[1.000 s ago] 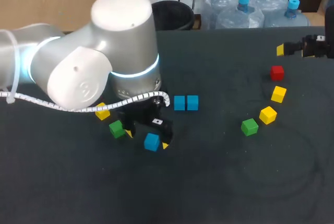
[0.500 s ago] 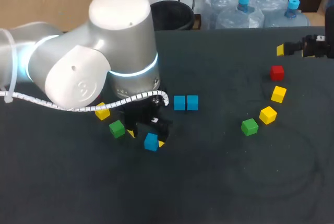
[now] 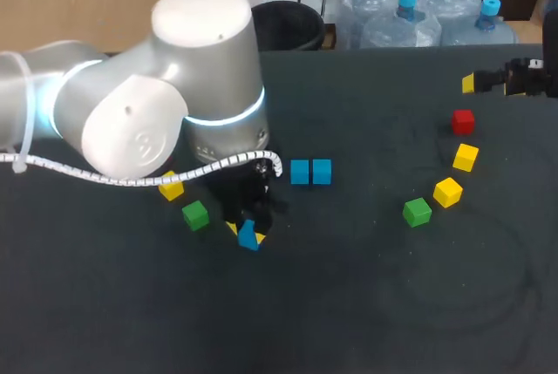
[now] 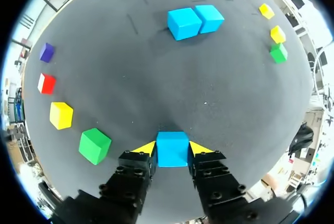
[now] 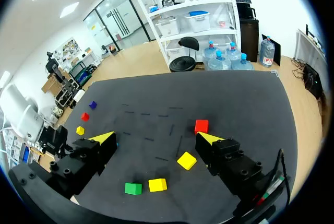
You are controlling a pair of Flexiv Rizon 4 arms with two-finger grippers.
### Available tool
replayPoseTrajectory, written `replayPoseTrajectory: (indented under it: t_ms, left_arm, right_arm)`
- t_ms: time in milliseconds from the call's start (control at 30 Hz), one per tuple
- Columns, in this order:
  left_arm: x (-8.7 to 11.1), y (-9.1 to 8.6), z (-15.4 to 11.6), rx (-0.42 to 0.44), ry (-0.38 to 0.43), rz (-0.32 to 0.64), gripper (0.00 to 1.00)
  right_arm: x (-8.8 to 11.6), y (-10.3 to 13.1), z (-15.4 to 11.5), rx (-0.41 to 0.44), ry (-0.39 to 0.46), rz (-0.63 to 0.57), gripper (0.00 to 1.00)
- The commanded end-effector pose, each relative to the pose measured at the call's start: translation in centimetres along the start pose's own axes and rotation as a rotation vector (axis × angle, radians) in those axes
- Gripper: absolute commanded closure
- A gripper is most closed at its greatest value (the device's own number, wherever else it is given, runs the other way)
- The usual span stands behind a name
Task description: Place the blue cubes, place green cubes on the blue cubes, place the yellow cubes on the green cubes, then place the red cubes on the yellow cubes, and place purple cube on the red cubes.
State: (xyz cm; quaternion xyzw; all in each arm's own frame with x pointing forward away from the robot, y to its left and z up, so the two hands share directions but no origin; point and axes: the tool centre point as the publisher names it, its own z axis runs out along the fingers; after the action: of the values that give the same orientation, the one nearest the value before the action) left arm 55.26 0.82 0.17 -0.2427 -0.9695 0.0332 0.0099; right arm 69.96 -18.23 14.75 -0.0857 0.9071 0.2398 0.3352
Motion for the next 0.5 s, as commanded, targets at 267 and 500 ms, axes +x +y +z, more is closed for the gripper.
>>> replayPoseTrajectory:
  t_ms: [267,500]
  left_arm:
    - [-2.4,-1.3,-0.6,-0.021,0.097,0.234,1.0]
    - [-3.1,-1.5,-0.8,-0.01,0.115,0.38,1.0]
  right_arm:
    - [0.0,0.0,-0.1,0.003,0.0,0.0,0.0]
    - [0.0,0.0,-0.1,0.003,0.0,0.0,0.0]
